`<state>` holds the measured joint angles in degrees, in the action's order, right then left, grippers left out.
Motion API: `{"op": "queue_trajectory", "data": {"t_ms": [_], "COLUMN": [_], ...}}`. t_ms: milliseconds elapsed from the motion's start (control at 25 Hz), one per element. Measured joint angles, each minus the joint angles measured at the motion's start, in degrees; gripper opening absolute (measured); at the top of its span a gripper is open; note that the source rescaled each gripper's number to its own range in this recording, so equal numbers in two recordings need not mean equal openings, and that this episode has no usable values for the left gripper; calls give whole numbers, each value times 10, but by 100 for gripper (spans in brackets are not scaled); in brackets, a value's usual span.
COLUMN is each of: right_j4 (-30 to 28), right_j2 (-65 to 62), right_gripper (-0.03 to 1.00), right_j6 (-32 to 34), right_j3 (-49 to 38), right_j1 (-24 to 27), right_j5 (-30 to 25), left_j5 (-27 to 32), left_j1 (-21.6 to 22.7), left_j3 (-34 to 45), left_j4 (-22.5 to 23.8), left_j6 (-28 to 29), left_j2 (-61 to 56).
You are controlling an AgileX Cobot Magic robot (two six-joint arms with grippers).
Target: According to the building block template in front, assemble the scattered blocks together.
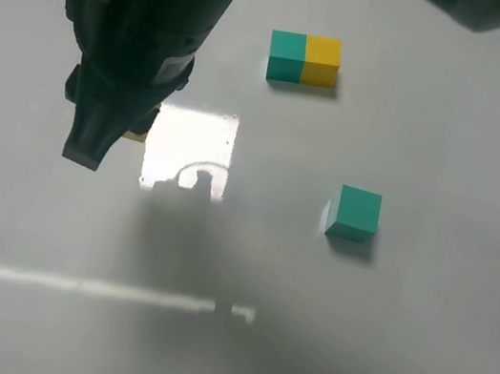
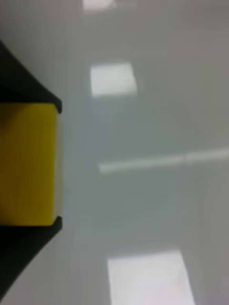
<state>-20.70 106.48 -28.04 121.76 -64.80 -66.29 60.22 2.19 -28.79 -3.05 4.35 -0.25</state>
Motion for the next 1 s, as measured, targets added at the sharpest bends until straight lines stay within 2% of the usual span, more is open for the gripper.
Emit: {"op": "queue_trajectory", "data": {"t_ms": [120,280,520,720,840,1000], "right_j4": [15,29,71,71,54,51], "right_j2": [-52,-151,-303,-374,-386,-385], "right_gripper": [0,0,0,0,0,0], "right_j6": [-41,-71,-111,-149,-160,-170], "right_j3": [-34,-147,-320,-386,-426,-482], "right_j1": [9,44,173,259,275,276], "right_j5": [-20,-23,-29,-26,-6,46], "left_j5": [0,0,0,0,0,0], "left_j1": [0,0,0,0,0,0], "left_j3": [0,0,0,0,0,0], "left_j4": [0,0,0,0,0,0], "left_j6": [0,0,0,0,0,0], "left_j2": [0,0,0,0,0,0]}}
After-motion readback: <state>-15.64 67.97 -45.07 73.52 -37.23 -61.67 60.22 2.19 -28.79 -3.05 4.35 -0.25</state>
